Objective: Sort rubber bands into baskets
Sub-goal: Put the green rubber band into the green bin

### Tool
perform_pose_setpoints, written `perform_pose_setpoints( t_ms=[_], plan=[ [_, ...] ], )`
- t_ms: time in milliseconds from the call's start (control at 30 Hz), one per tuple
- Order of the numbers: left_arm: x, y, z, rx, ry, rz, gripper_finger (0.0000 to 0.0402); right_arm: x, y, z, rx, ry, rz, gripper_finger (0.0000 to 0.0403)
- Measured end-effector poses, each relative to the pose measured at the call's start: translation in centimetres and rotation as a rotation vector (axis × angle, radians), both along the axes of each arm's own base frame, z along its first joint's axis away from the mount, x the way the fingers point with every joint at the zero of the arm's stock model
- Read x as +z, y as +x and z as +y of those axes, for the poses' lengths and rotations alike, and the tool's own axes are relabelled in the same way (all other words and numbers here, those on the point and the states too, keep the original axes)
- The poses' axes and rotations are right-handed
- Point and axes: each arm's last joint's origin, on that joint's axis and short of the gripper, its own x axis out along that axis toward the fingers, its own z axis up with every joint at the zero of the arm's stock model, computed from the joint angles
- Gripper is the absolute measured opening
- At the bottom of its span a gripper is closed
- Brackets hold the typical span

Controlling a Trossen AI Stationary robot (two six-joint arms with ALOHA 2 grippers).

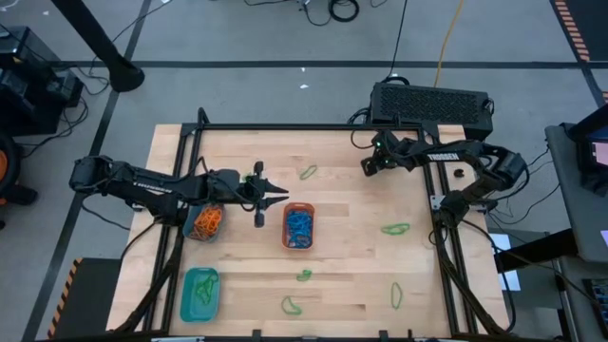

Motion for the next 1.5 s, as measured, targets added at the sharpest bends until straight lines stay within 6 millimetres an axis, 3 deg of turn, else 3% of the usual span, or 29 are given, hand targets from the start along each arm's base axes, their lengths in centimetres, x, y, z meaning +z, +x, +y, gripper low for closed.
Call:
perform_pose_setpoints(
  t_ms=[100,267,500,800,1033,1267,1500],
  plan=[
    [0.0,0.0,-0.1,-0.019,-0.005,0.0,0.0077,0.1,0.1,0.0,0.049,-0.01,0.017,0.001],
    [-0.5,0.3,-0.2,-0.081,-0.022,0.016,0.0077,0.6,0.9,0.1,0.087,0.001,0.009,0.0002],
    [-1.9,2.0,-0.4,-0.159,-0.042,-0.019,0.0077,2.8,4.7,1.7,0.276,0.024,-0.128,0.0001],
    [-5.0,3.5,-0.8,-0.246,-0.051,0.038,0.0077,5.0,9.6,7.9,0.686,0.196,-0.327,0.0],
    [-5.4,3.9,-2.7,-0.351,0.125,-0.002,0.0077,7.1,12.2,14.0,0.945,0.283,-0.424,0.0],
    [-4.6,5.4,-5.3,-0.423,0.291,-0.097,0.0077,8.8,13.6,18.9,1.077,0.281,-0.556,0.0],
    [-4.7,7.1,-7.0,-0.403,0.358,-0.093,0.0085,9.3,13.6,22.0,1.133,0.313,-0.617,0.0]
  ],
)
